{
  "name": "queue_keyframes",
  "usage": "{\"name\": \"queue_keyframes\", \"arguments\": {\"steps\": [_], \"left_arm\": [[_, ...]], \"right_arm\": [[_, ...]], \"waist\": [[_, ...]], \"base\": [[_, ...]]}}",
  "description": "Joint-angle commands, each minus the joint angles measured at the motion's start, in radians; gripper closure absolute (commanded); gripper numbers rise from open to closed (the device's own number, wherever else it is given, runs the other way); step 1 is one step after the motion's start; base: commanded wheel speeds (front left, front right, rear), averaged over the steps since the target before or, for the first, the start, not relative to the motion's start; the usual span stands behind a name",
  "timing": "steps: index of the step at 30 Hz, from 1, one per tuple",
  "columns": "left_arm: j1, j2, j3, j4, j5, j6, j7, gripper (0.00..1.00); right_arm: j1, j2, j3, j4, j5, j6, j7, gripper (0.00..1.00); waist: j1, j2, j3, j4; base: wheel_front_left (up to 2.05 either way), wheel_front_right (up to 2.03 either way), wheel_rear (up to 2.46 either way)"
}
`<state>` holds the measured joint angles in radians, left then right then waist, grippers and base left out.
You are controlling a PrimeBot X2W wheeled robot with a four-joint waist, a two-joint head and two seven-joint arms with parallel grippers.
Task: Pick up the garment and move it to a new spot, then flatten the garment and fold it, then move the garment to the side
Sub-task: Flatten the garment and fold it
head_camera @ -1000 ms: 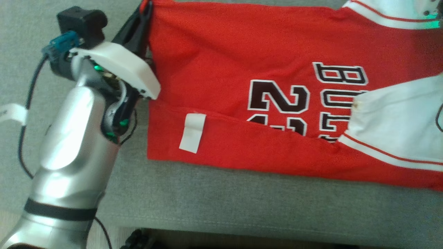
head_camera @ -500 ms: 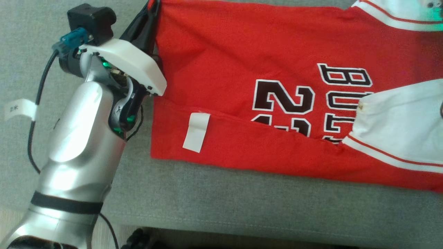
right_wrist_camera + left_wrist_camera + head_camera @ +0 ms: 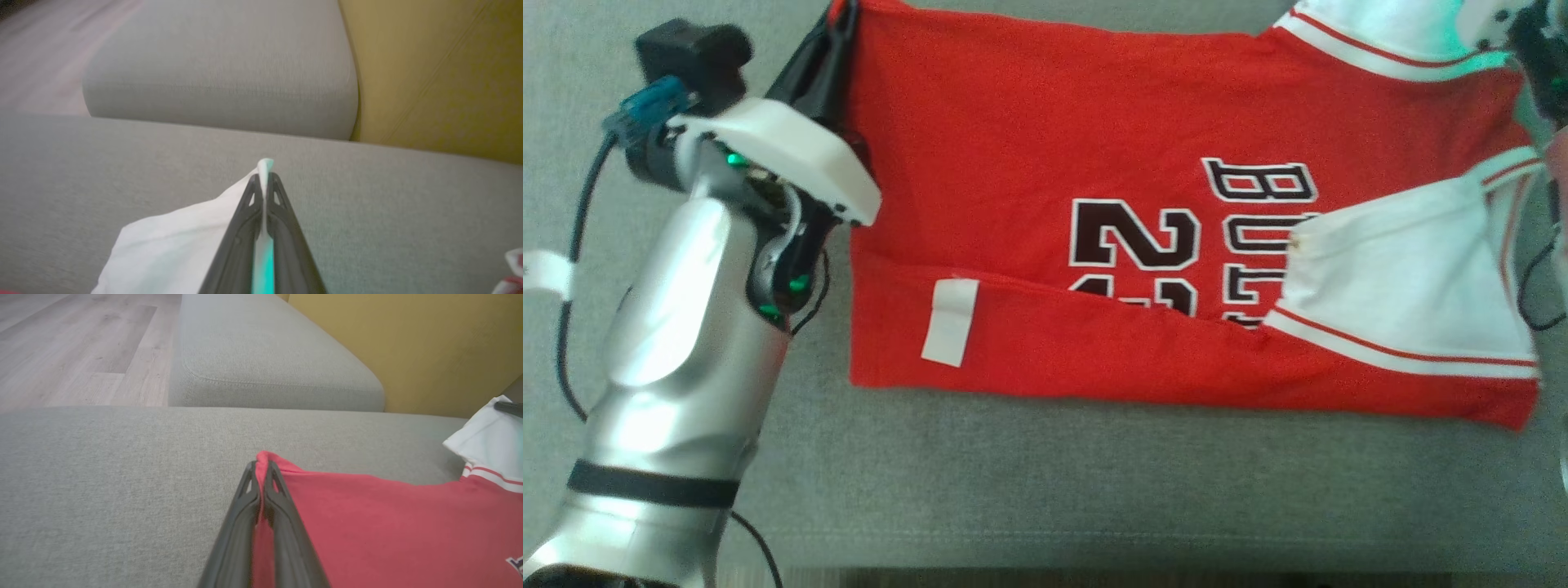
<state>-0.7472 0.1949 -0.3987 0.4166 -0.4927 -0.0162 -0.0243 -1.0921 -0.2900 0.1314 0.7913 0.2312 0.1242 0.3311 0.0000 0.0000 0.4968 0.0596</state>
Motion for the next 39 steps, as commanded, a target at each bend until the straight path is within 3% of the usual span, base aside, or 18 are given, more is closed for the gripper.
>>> {"name": "queue_keyframes", "arguments": {"steps": [1,8,14,21,30,31,33,34,35,37,39], "left_arm": [[0.002,0.052,0.055,-0.032,-0.017,0.01,-0.018,1.0],[0.128,0.082,0.086,-0.076,-0.049,0.018,-0.06,1.0],[0.252,0.097,0.104,-0.135,-0.069,0.032,-0.098,1.0],[0.437,0.101,0.111,-0.234,-0.098,0.06,-0.119,1.0],[0.544,0.072,0.103,-0.227,-0.131,0.078,-0.131,1.0],[0.545,0.069,0.101,-0.218,-0.131,0.078,-0.135,1.0],[0.546,0.061,0.1,-0.2,-0.135,0.077,-0.144,1.0],[0.549,0.056,0.101,-0.193,-0.138,0.076,-0.152,0.86],[0.554,0.051,0.102,-0.189,-0.141,0.075,-0.159,0.61],[0.57,0.042,0.106,-0.184,-0.147,0.075,-0.176,0.0],[0.595,0.033,0.11,-0.186,-0.154,0.078,-0.188,0.0]], "right_arm": [[0.033,0.013,0.032,-0.071,0.031,0.007,-0.039,1.0],[0.264,-0.043,0.104,-0.277,0.127,0.007,-0.127,1.0],[0.505,-0.053,0.068,-0.468,0.157,0.007,-0.15,1.0],[0.799,0.019,-0.037,-0.693,0.145,0.007,-0.129,1.0],[0.927,0.106,-0.103,-0.725,0.112,0.007,-0.121,1.0],[0.933,0.113,-0.106,-0.719,0.109,0.007,-0.124,0.96],[0.944,0.123,-0.109,-0.704,0.104,0.007,-0.136,0.53],[0.952,0.129,-0.11,-0.699,0.105,0.007,-0.14,0.19],[0.961,0.134,-0.114,-0.696,0.105,0.007,-0.146,0.0],[0.981,0.143,-0.122,-0.692,0.102,0.007,-0.158,0.0],[1.004,0.154,-0.135,-0.695,0.097,0.007,-0.17,0.0]], "waist": [[0.0,0.0,-0.047,-0.038],[0.0,0.0,-0.136,-0.085],[0.0,0.0,-0.196,-0.11],[0.0,0.0,-0.244,-0.135],[0.0,0.0,-0.26,-0.137],[0.0,0.0,-0.262,-0.136],[0.0,0.0,-0.268,-0.136],[0.0,0.0,-0.271,-0.135],[0.0,0.0,-0.274,-0.135],[0.0,0.0,-0.282,-0.136],[0.0,0.0,-0.29,-0.137]], "base": [[0.0,0.0,0.0],[0.0,0.0,0.0],[0.0,0.0,0.0],[0.0,0.0,0.0],[0.0,0.0,0.0],[0.0,0.0,0.0],[0.0,0.0,0.0],[0.0,0.0,0.0],[0.0,0.0,0.0],[0.0,0.0,0.0],[0.0,0.0,0.0]]}}
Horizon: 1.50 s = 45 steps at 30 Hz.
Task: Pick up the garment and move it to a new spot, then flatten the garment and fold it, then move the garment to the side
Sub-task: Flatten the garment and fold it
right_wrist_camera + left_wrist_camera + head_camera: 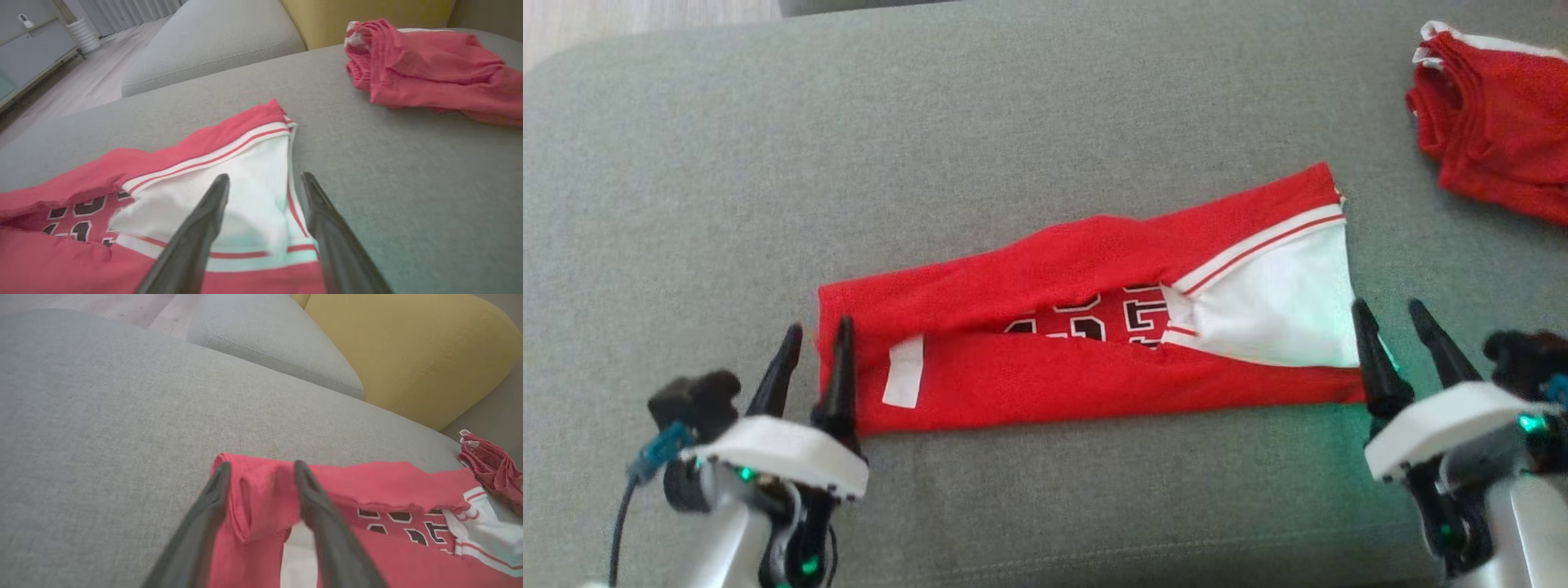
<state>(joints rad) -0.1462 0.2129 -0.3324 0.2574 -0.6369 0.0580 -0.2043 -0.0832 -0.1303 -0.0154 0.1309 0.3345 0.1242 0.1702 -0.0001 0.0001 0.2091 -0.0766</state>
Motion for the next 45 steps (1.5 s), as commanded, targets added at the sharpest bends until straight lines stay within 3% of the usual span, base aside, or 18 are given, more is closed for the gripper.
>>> {"name": "queue_keyframes", "arguments": {"steps": [1,14,22,28,38,39,40,42,43,45], "left_arm": [[0.007,0.011,0.046,-0.03,-0.012,0.004,-0.014,0.0],[0.085,0.0,0.084,-0.131,0.06,0.064,-0.053,0.0],[0.08,-0.002,0.095,-0.151,0.084,0.073,-0.055,0.0],[0.073,-0.009,0.092,-0.151,0.09,0.07,-0.056,0.0],[0.073,-0.02,0.091,-0.147,0.097,0.064,-0.057,0.0],[0.074,-0.02,0.091,-0.146,0.097,0.064,-0.057,0.0],[0.075,-0.02,0.092,-0.145,0.097,0.063,-0.057,0.0],[0.077,-0.02,0.093,-0.143,0.098,0.063,-0.057,0.0],[0.079,-0.02,0.093,-0.142,0.099,0.064,-0.057,0.0],[0.081,-0.02,0.092,-0.14,0.099,0.064,-0.057,0.0]], "right_arm": [[0.008,0.001,0.004,-0.039,-0.009,0.007,-0.014,0.0],[0.017,0.014,-0.045,-0.061,-0.055,0.007,0.03,0.0],[-0.11,-0.058,-0.016,0.063,-0.095,0.007,0.18,0.0],[-0.178,-0.111,0.013,0.151,-0.067,0.007,0.299,0.0],[-0.205,-0.13,0.053,0.232,0.044,0.007,0.424,0.0],[-0.205,-0.131,0.062,0.235,0.054,0.007,0.431,0.16],[-0.206,-0.131,0.071,0.237,0.064,0.007,0.435,0.48],[-0.205,-0.135,0.086,0.24,0.076,0.007,0.436,0.74],[-0.206,-0.137,0.094,0.24,0.08,0.007,0.432,0.95],[-0.209,-0.141,0.098,0.242,0.082,0.007,0.412,1.0]], "waist": [[0.0001,-0.0001,-0.006,0.0],[0.0001,-0.0001,-0.028,0.013],[0.0001,-0.0001,-0.021,0.043],[0.0001,-0.0001,-0.009,0.07],[0.0001,-0.0001,0.002,0.098],[0.0001,-0.0001,0.001,0.099],[0.0001,-0.0001,-0.001,0.099],[0.0001,-0.0001,-0.005,0.099],[0.0001,-0.0001,-0.008,0.098],[0.0001,-0.0001,-0.014,0.095]], "base": [[0.0,0.0,0.0],[0.0,0.0,0.0],[0.0,0.0,0.0],[0.0,0.0,0.0],[0.0,0.0,0.0],[0.0,0.0,0.0],[0.0,0.0,0.0],[0.0,0.0,0.0],[0.0,0.0,0.0],[0.0,0.0,0.0]]}}
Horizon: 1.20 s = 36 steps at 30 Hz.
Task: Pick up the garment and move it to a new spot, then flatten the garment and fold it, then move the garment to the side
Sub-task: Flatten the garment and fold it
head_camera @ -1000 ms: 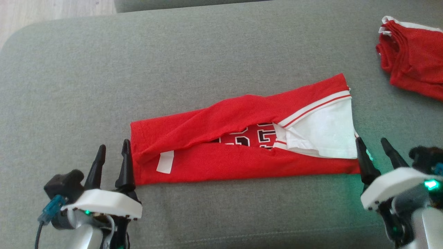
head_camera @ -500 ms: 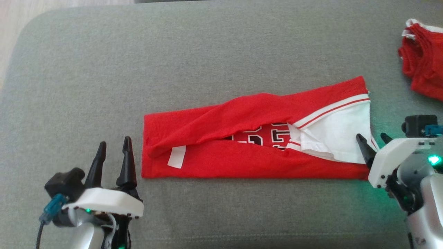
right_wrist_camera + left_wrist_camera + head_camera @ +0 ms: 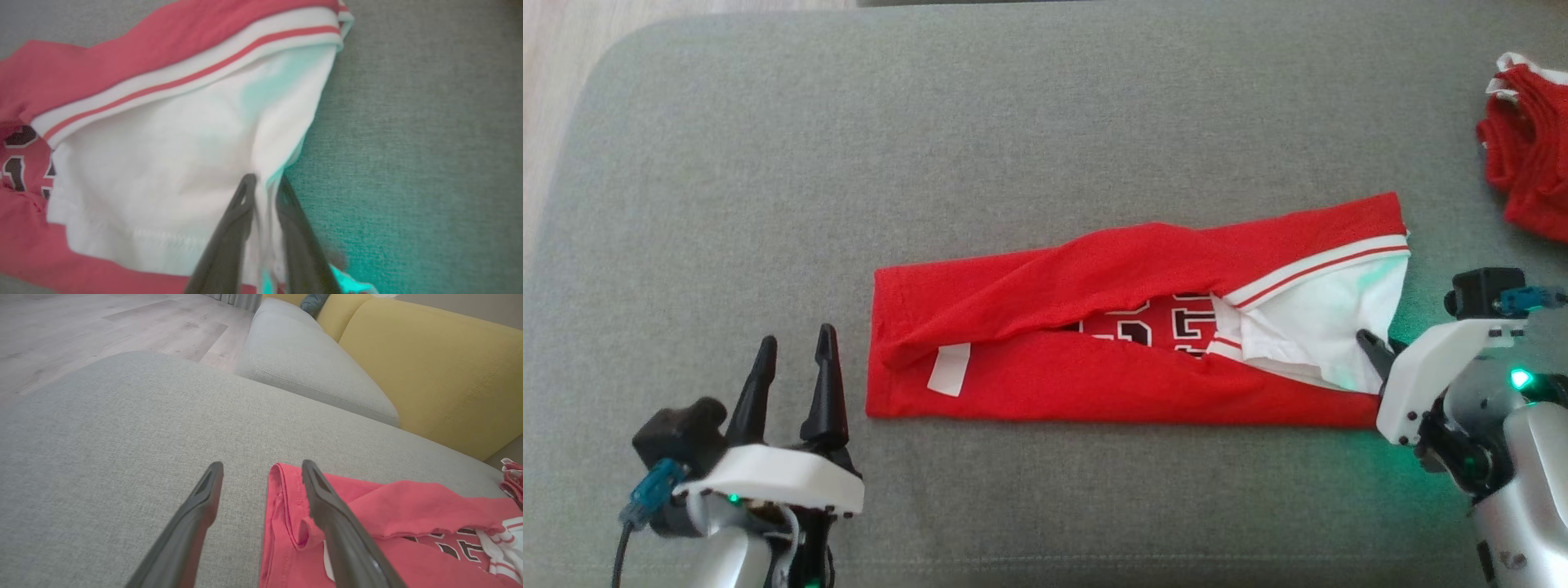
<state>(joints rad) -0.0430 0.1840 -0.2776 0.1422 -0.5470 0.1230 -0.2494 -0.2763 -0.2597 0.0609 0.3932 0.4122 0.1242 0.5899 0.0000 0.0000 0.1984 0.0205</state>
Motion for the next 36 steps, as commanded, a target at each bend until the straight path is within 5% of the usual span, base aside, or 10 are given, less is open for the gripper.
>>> {"name": "queue_keyframes", "arguments": {"steps": [1,20,36], "left_arm": [[-0.021,0.009,0.036,-0.024,0.009,-0.001,-0.012,0.0],[-0.007,0.016,0.019,-0.035,0.012,0.008,-0.002,0.0],[-0.01,0.01,0.004,-0.026,0.006,0.005,-0.001,0.0]], "right_arm": [[-0.019,-0.013,0.021,-0.019,0.003,0.007,-0.021,1.0],[0.01,-0.084,-0.076,-0.141,-0.021,0.007,-0.081,1.0],[0.079,-0.021,0.178,-0.479,0.086,0.007,-0.048,1.0]], "waist": [[0.0,0.0,-0.007,-0.005],[0.0,0.0,-0.063,-0.118],[0.0,0.0,-0.096,-0.045]], "base": [[0.0,0.0,0.0],[0.0,0.0,0.0],[0.0,0.0,0.0]]}}
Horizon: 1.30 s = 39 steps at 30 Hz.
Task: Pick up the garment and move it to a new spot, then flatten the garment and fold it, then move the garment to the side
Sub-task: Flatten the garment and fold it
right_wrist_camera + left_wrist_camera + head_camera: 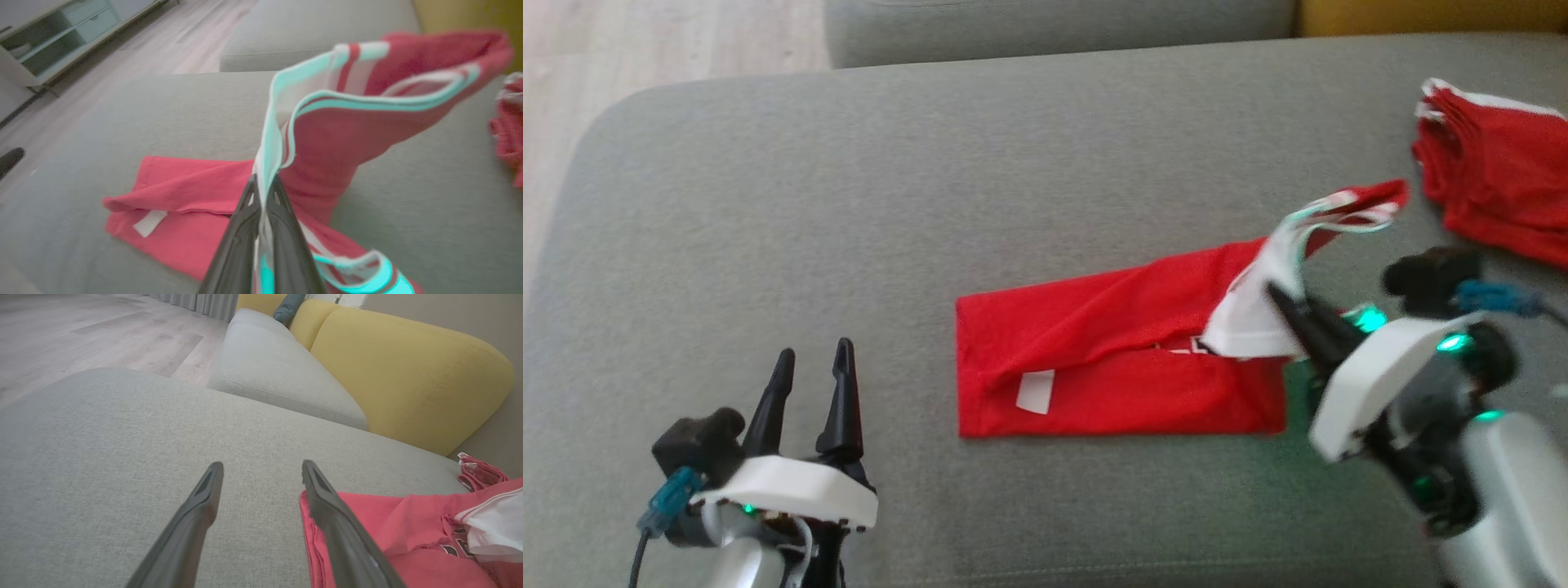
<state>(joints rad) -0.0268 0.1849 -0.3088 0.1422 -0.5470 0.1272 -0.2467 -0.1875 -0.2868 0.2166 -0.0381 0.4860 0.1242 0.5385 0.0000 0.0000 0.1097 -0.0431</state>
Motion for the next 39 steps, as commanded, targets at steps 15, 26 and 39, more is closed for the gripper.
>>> {"name": "queue_keyframes", "arguments": {"steps": [15,26,39], "left_arm": [[-0.052,-0.007,0.018,-0.008,0.009,-0.016,-0.009,0.0],[-0.07,-0.022,0.01,0.015,0.012,-0.026,-0.012,0.0],[-0.06,-0.024,0.022,0.017,0.016,-0.026,-0.014,0.0]], "right_arm": [[-0.11,0.223,0.253,0.172,0.1,0.007,-0.101,1.0],[-0.221,0.236,0.363,0.4,0.193,0.007,-0.241,0.0],[-0.266,0.236,0.41,0.345,0.269,0.007,-0.417,0.0]], "waist": [[0.0,0.0,0.018,0.146],[0.0,0.0,0.031,0.181],[0.0,0.0,0.019,0.125]], "base": [[0.0,0.0,0.0],[0.0,0.0,0.0],[0.0,0.0,0.0]]}}
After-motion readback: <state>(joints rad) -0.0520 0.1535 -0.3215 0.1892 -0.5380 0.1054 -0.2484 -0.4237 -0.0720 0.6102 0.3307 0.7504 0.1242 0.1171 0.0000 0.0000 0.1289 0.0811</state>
